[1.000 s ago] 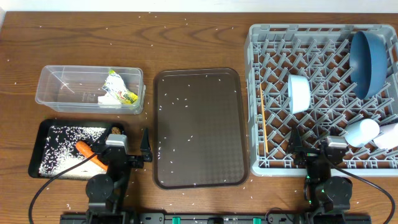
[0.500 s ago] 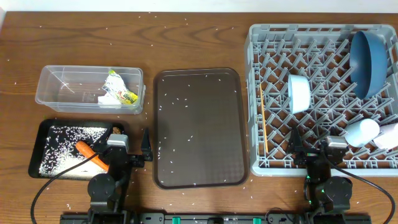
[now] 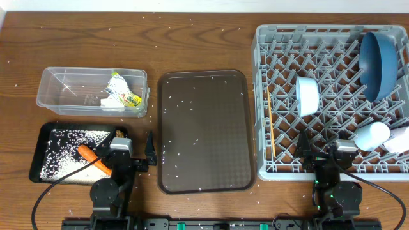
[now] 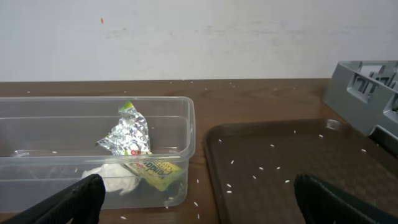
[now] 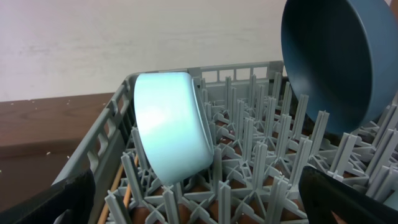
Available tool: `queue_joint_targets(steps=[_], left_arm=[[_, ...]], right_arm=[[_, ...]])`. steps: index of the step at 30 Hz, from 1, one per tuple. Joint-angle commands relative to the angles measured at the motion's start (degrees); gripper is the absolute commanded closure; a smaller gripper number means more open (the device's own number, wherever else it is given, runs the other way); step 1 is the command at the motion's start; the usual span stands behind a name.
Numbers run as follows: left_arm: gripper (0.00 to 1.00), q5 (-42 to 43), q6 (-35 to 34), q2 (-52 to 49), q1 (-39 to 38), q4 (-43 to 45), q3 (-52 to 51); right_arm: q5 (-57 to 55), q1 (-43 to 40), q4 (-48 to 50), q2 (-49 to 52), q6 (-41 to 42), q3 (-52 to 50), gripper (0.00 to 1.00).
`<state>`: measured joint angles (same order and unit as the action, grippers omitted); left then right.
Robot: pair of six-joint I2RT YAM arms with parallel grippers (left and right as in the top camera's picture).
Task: Sort waste into correct bins and load items into the dishwasher rack
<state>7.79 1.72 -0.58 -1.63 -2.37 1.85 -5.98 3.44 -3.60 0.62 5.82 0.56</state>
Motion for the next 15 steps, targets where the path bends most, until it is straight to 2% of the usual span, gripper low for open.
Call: queue_joint_targets(steps=[1,15], left_arm=[[0.02,0.7,0.0,0.3,-0.2,-0.6,-1.6],[0.02,0.7,0.0,0.3,-0.2,-0.6,-1.6]], right_arm=[[0.0,-0.4,0.0,-0.3,-0.3,-0.2,0.01],[0.0,-0.4,0.0,-0.3,-0.3,-0.2,0.01]])
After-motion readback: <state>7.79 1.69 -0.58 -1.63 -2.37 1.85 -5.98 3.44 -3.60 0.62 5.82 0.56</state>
